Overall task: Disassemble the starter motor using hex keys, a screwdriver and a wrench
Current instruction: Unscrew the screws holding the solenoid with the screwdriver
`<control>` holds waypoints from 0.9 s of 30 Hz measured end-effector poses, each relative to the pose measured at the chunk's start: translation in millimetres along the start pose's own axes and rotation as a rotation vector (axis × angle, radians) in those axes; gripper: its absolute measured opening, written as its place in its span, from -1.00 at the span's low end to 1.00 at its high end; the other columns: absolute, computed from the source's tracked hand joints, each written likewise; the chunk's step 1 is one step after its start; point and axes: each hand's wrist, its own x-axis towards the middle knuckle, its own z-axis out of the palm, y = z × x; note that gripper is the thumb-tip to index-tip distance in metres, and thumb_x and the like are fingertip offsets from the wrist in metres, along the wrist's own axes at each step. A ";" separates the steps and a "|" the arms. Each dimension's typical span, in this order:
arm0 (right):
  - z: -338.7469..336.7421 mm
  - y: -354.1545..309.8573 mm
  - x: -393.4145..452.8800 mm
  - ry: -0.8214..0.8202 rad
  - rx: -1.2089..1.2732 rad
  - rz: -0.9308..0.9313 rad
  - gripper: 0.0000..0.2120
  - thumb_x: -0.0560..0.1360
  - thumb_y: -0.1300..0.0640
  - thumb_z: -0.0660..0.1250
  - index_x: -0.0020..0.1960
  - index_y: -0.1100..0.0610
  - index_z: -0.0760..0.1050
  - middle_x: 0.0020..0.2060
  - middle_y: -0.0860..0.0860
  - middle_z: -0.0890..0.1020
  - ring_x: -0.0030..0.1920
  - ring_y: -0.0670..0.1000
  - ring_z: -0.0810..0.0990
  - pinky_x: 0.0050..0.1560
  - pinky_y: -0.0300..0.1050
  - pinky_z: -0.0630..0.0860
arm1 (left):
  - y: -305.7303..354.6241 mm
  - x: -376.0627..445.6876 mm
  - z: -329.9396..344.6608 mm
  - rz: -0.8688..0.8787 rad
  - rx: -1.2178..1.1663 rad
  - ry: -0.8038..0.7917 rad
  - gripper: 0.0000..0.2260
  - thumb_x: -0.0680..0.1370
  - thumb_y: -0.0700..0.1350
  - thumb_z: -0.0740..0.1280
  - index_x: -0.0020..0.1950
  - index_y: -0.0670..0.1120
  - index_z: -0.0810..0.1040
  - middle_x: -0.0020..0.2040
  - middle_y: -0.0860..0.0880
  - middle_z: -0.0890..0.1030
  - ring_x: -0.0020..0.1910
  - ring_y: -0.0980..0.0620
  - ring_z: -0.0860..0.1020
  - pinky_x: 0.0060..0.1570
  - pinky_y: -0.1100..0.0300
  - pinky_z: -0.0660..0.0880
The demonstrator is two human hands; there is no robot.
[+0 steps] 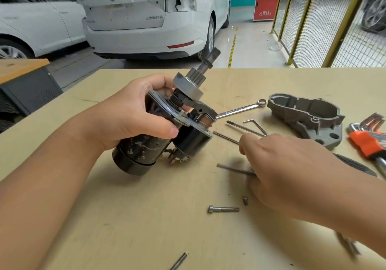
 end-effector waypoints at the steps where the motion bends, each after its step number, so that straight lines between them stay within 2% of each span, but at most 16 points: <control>1: -2.7 1.2 1.1 -0.029 0.029 0.015 -0.81 0.51 0.02 0.22 0.08 -0.04 0.27 -0.13 -0.07 0.48 -0.18 0.06 0.55 -0.35 -0.06 0.40 | 0.6 -0.1 0.6 0.003 0.006 -0.003 -0.35 0.19 -0.09 0.57 0.30 -0.05 0.63 0.11 -0.17 0.71 -0.02 -0.13 0.71 -0.07 0.11 0.64; 5: -8.2 5.1 7.1 -0.110 0.122 0.088 -0.83 0.45 0.07 0.27 0.04 -0.03 0.39 -0.09 -0.05 0.50 -0.32 -0.06 0.55 -0.39 -0.15 0.52 | 2.4 -1.4 3.6 -0.002 0.036 0.031 -0.45 0.23 0.02 0.61 0.21 -0.03 0.69 0.04 -0.16 0.73 -0.06 -0.09 0.71 -0.06 0.16 0.64; 8: -4.6 8.3 9.5 -0.098 0.143 0.135 -0.87 0.45 0.01 0.28 -0.01 -0.04 0.42 -0.12 -0.07 0.49 -0.24 -0.06 0.53 -0.38 -0.17 0.48 | 3.1 -2.2 6.2 0.009 0.061 0.049 -0.47 0.25 0.06 0.61 0.20 -0.02 0.70 0.05 -0.17 0.73 -0.06 -0.09 0.71 -0.07 0.15 0.63; 12: -7.6 23.0 12.7 -0.040 0.282 0.135 -0.88 0.40 -0.01 0.32 -0.12 0.00 0.52 -0.23 -0.07 0.57 -0.23 -0.05 0.57 -0.28 -0.10 0.57 | 5.2 -4.2 6.0 0.019 0.100 0.068 -0.43 0.25 0.08 0.60 0.22 -0.04 0.68 0.08 -0.15 0.73 0.04 -0.21 0.71 0.04 0.06 0.67; 14: -15.2 30.4 11.9 -0.055 0.516 0.119 -0.86 0.29 0.01 0.32 -0.22 0.04 0.58 -0.41 -0.06 0.59 -0.41 -0.04 0.56 -0.43 -0.10 0.50 | 5.9 -4.6 7.1 0.021 0.095 0.070 -0.43 0.24 0.07 0.59 0.22 -0.07 0.68 0.07 -0.17 0.73 0.05 -0.24 0.69 0.03 0.09 0.67; 16: -24.2 32.3 9.9 -0.114 0.894 0.107 -0.81 0.22 0.08 0.29 -0.23 0.09 0.61 -0.55 -0.03 0.47 -0.56 0.00 0.38 -0.53 -0.18 0.35 | 6.5 -4.7 8.2 0.024 0.086 0.072 -0.43 0.24 0.05 0.59 0.21 -0.10 0.68 0.06 -0.20 0.72 0.04 -0.28 0.68 -0.01 0.13 0.66; 18: -29.0 32.1 9.6 -0.155 1.245 0.099 -0.86 0.32 0.23 0.26 -0.22 0.14 0.60 -0.56 -0.03 0.33 -0.57 -0.01 0.20 -0.51 -0.27 0.26 | 6.8 -4.6 8.6 0.025 0.090 0.076 -0.43 0.23 0.05 0.58 0.20 -0.12 0.67 0.06 -0.23 0.71 0.04 -0.30 0.67 -0.02 0.12 0.64; 19: -28.7 30.6 9.7 -0.151 1.346 0.096 -0.82 0.40 0.31 0.24 -0.20 0.13 0.59 -0.54 -0.03 0.26 -0.56 -0.02 0.14 -0.49 -0.31 0.22 | 7.0 -4.7 8.8 0.023 0.091 0.079 -0.42 0.22 0.05 0.58 0.20 -0.12 0.67 0.06 -0.24 0.70 0.04 -0.31 0.67 -0.02 0.11 0.64; 21: -24.1 25.5 10.5 -0.089 1.429 0.102 -0.79 0.52 0.33 0.25 -0.16 0.12 0.59 -0.52 -0.04 0.19 -0.55 -0.03 0.08 -0.45 -0.33 0.18 | 7.6 -4.8 9.4 0.020 0.088 0.077 -0.42 0.22 0.05 0.58 0.20 -0.11 0.67 0.06 -0.21 0.72 0.03 -0.28 0.68 -0.02 0.13 0.65; 23: -16.1 17.6 12.9 0.044 1.407 0.085 -0.87 0.58 0.16 0.35 -0.13 0.12 0.61 -0.56 -0.07 0.21 -0.57 -0.03 0.09 -0.43 -0.29 0.17 | 8.0 -4.8 9.9 0.020 0.079 0.073 -0.42 0.22 0.04 0.58 0.21 -0.11 0.68 0.05 -0.19 0.73 0.01 -0.24 0.70 -0.04 0.16 0.65; 24: -11.0 14.3 14.2 0.124 1.379 0.063 -0.85 0.59 0.09 0.37 -0.13 0.12 0.61 -0.59 -0.11 0.24 -0.59 -0.05 0.13 -0.42 -0.26 0.18 | 8.1 -4.7 10.1 0.017 0.071 0.071 -0.42 0.22 0.03 0.59 0.20 -0.10 0.68 0.05 -0.20 0.72 -0.01 -0.21 0.71 -0.06 0.16 0.65; 27: 3.9 6.4 18.6 0.436 1.090 -0.012 -0.79 0.61 -0.01 0.34 -0.14 0.05 0.60 -0.59 -0.13 0.40 -0.59 -0.09 0.33 -0.39 -0.22 0.27 | 8.3 -4.0 10.9 -0.011 0.046 0.067 -0.43 0.20 0.00 0.61 0.18 -0.10 0.69 0.07 -0.28 0.70 -0.03 -0.28 0.70 -0.08 0.11 0.66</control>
